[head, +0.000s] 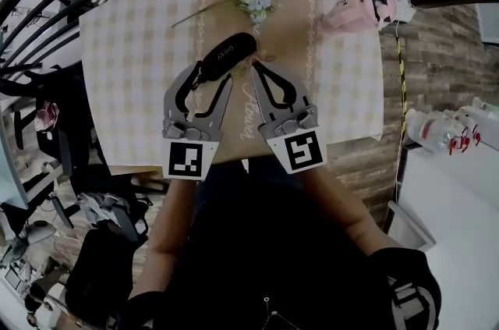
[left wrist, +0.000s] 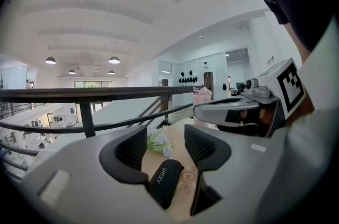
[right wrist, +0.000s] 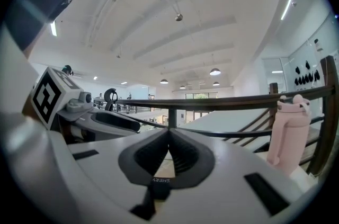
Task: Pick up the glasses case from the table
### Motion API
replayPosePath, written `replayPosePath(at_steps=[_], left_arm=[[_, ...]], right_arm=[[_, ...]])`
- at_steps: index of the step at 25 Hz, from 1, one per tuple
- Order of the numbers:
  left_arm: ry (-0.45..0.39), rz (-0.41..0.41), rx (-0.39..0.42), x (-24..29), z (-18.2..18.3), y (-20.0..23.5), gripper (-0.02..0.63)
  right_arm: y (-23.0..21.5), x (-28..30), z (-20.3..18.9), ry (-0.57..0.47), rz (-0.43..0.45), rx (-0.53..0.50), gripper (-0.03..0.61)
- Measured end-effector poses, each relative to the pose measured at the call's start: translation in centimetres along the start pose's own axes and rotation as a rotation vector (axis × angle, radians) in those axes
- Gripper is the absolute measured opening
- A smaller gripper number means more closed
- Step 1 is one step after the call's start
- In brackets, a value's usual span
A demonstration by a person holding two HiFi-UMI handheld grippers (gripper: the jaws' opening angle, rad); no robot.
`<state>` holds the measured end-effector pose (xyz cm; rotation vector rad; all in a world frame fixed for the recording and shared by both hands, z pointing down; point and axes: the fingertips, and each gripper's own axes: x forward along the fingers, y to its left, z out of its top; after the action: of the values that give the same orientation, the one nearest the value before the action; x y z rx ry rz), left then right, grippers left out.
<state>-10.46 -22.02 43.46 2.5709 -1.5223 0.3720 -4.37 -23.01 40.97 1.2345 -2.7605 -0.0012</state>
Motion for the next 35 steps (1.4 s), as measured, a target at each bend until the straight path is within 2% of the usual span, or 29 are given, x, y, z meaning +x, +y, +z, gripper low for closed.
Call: replayPosePath(at_steps=[13,16,20,23,35], left_arm=[[0.096,-0.056,0.010,2.7,-5.6,0.7,0.218],[0.090,-0.075,0.035,3.5,-6.2,0.9,0.218],[0.123,-0.089,0.034,4.1,-7.5,1.1,0.218],[0.124,-0.114,0.067,4.7,-8.3,1.2,0.227],[0.280,-0.185,0.085,6.2,-12.4,0.6,0.258]], right_arm=[[0.7,1.0,-5.1,0.085,0.035,0.022,0.008],[0.8,1.3,-6.0,0.099,0.042,0.024,0.008],[1.2,1.7,-7.1,0.120,0.054,0.024,0.008],[1.0,1.9,-7.8,0.129,0.047,0.033,0.008],[0.7,2.4,-10.5,0.192,0.059,0.048,0.008]])
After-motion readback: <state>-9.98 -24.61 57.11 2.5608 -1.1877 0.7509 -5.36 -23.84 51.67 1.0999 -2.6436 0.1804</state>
